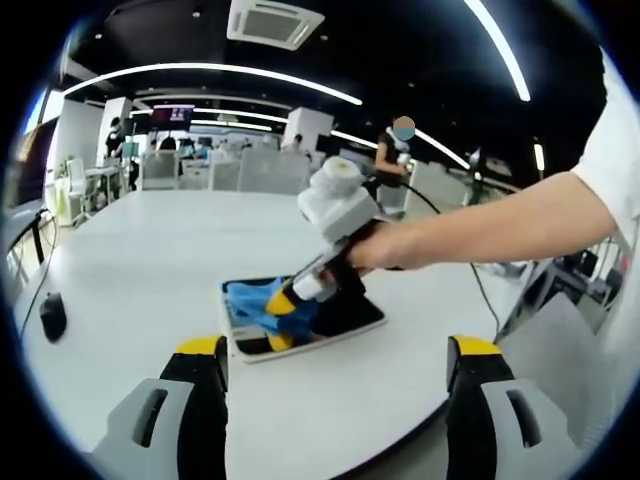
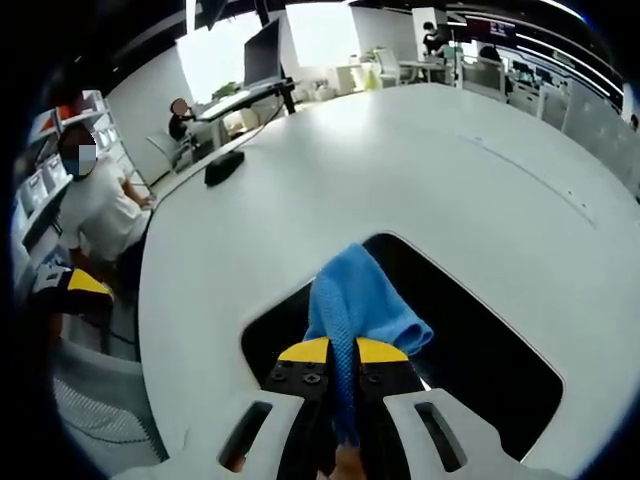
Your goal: Wipe the mirror surface with the cleaning cloth until all visible marks leave the cleaned area.
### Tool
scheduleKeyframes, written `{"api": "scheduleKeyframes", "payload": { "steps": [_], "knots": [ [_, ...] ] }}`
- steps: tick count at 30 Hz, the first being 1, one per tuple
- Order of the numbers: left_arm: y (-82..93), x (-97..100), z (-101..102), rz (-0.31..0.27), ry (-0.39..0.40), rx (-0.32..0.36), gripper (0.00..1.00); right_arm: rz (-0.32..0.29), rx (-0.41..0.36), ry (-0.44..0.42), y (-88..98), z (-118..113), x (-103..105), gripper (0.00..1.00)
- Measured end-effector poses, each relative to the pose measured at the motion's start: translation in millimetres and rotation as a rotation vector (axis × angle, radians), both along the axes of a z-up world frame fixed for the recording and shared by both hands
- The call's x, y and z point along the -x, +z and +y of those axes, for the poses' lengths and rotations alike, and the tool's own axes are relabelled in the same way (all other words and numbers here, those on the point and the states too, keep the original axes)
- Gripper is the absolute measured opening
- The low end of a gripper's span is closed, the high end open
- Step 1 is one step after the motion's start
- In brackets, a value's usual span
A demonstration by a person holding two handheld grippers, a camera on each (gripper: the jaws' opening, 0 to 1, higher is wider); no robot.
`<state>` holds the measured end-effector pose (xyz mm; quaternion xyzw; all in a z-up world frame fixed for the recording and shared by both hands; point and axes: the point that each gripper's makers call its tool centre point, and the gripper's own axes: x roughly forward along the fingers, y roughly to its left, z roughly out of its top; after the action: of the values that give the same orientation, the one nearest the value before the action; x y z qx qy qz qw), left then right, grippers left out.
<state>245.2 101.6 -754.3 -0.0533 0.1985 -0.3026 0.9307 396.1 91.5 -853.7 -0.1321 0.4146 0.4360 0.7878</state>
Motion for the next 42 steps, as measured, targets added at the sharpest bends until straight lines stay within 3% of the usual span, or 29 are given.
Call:
{"api": "scheduleKeyframes", "payload": {
  "steps": [42],
  "knots": [
    [-1.1, -1.6, 3, -0.01, 0.017, -0.026, 0.97, 0.003, 0.0, -0.059, 0.6, -38, -3, 0.03]
  ]
}}
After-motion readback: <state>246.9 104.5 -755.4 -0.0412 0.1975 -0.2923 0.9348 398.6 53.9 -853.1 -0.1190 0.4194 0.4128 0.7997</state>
